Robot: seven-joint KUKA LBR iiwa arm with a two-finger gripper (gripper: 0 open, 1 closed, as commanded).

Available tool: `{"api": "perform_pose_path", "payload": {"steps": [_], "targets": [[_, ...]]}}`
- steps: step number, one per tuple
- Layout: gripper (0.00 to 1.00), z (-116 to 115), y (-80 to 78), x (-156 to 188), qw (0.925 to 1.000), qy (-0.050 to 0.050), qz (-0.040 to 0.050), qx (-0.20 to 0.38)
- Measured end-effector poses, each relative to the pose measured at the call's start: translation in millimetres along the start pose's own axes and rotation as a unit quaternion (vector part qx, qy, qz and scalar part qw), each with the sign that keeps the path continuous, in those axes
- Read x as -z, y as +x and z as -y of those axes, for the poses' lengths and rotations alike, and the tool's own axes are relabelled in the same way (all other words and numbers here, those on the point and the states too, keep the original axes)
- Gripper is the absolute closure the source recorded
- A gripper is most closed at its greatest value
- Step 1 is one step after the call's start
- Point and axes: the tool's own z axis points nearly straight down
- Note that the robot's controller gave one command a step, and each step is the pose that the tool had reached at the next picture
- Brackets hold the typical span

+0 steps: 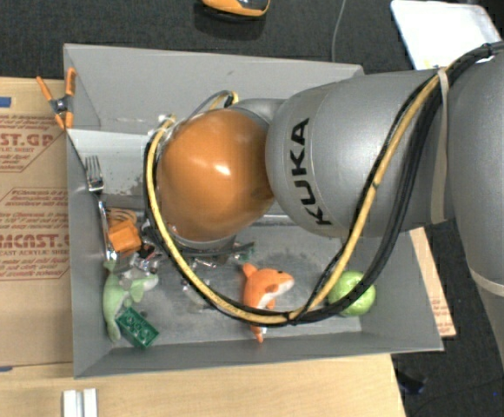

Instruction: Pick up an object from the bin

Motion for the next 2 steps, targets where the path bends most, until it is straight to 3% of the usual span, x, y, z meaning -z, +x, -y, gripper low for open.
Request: {"api": "perform_pose_path", "payload": {"steps": [1,2], "targets": [[0.0,-4.7,2.0,-34.3,0.9941,0.004,0.0031,0.108],[0.0,-10.8,0.0,-57.7,0.9897,-0.001,0.0015,0.143]]}}
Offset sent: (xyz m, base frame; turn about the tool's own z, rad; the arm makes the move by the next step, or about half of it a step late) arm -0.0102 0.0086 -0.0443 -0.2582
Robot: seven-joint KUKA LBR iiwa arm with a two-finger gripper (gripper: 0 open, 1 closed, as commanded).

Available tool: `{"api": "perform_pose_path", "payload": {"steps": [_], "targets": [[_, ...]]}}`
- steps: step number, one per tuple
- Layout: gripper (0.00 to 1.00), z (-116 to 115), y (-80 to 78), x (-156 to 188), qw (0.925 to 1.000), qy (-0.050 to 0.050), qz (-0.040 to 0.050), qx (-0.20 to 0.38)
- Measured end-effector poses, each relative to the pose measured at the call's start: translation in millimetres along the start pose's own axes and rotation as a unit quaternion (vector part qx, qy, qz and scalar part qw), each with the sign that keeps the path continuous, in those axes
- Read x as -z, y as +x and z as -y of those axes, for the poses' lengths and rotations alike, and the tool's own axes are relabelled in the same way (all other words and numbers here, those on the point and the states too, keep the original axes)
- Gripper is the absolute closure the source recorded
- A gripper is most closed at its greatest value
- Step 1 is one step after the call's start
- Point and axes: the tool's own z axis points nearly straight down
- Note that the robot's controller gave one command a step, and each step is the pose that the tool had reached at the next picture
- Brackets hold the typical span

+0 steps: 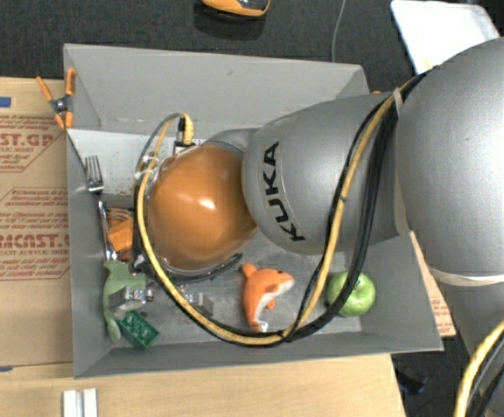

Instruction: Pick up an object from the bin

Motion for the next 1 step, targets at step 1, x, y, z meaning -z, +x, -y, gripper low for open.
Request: {"api": "perform_pose_path", "payload": {"steps": [1], "targets": [[1.0,2.6,5.2,-57.2,0.9903,0.0,0.001,0.139]]}}
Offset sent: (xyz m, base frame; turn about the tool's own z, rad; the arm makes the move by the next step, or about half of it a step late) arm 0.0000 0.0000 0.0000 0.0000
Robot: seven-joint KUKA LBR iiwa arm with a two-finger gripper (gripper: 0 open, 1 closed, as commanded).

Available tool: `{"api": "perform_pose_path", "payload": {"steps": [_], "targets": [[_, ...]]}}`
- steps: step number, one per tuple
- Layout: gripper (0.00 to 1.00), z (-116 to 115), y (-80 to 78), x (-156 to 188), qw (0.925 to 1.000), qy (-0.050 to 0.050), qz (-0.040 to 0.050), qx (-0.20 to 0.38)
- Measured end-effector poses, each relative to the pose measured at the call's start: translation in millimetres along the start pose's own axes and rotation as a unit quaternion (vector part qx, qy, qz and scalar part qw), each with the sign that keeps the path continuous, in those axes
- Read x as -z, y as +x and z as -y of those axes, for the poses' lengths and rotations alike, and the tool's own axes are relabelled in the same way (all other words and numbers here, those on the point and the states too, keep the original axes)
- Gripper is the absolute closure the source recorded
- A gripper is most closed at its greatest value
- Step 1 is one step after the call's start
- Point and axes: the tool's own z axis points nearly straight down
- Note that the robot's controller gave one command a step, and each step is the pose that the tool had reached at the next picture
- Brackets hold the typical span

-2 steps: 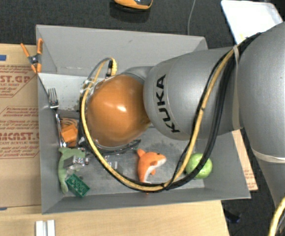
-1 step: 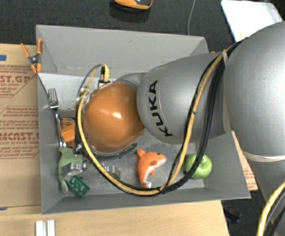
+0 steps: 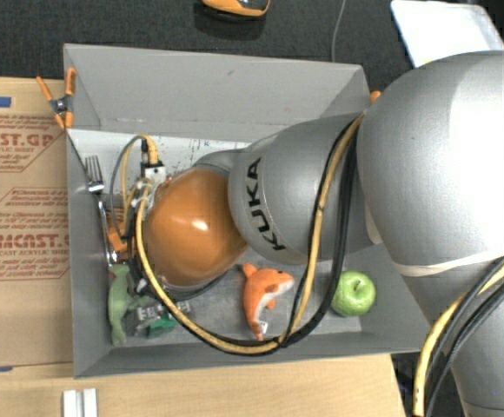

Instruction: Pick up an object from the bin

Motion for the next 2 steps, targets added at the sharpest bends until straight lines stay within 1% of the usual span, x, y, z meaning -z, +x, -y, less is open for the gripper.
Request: {"api": "perform_pose_path", "payload": {"steps": [1,2], "targets": [[1.0,-0.1,0.0,0.0,1.0,0.0,0.0,0.0],[1.0,2.5,-2.3,49.0,0.9968,-0.003,0.0002,0.08]]}}
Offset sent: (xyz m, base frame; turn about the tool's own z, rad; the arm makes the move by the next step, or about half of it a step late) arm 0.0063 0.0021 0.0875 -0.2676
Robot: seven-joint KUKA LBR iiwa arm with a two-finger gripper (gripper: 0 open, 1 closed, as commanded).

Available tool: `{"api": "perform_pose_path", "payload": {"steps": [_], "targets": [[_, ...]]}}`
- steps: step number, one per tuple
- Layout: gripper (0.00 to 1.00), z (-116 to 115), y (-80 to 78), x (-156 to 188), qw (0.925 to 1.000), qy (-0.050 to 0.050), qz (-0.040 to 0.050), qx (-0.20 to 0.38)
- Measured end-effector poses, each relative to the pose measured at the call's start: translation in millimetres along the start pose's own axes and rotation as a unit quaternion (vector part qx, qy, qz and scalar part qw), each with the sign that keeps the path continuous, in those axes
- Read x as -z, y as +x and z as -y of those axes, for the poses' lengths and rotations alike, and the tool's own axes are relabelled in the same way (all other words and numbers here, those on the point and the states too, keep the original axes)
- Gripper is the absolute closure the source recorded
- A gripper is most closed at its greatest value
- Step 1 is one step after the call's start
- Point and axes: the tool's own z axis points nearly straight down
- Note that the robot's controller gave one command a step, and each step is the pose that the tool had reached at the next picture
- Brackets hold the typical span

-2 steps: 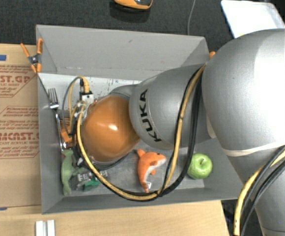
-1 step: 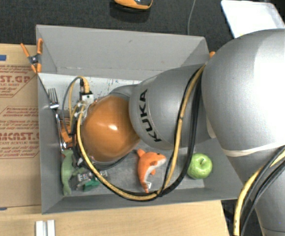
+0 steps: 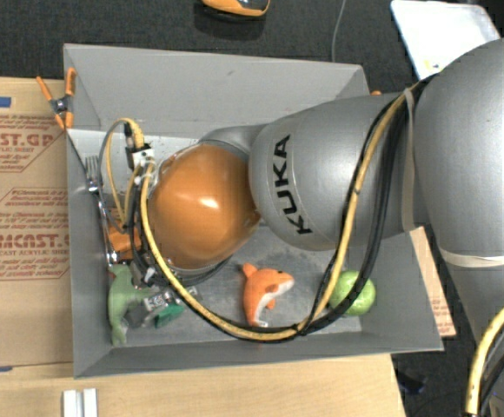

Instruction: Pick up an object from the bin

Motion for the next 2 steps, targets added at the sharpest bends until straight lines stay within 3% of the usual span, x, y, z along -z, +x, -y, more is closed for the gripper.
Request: {"api": "perform_pose_path", "payload": {"steps": [1,2], "targets": [[1.0,8.9,9.3,46.4,0.9982,0.002,0.0016,-0.059],[1.0,15.8,-2.9,-11.8,0.9991,0.006,0.0014,0.042]]}}
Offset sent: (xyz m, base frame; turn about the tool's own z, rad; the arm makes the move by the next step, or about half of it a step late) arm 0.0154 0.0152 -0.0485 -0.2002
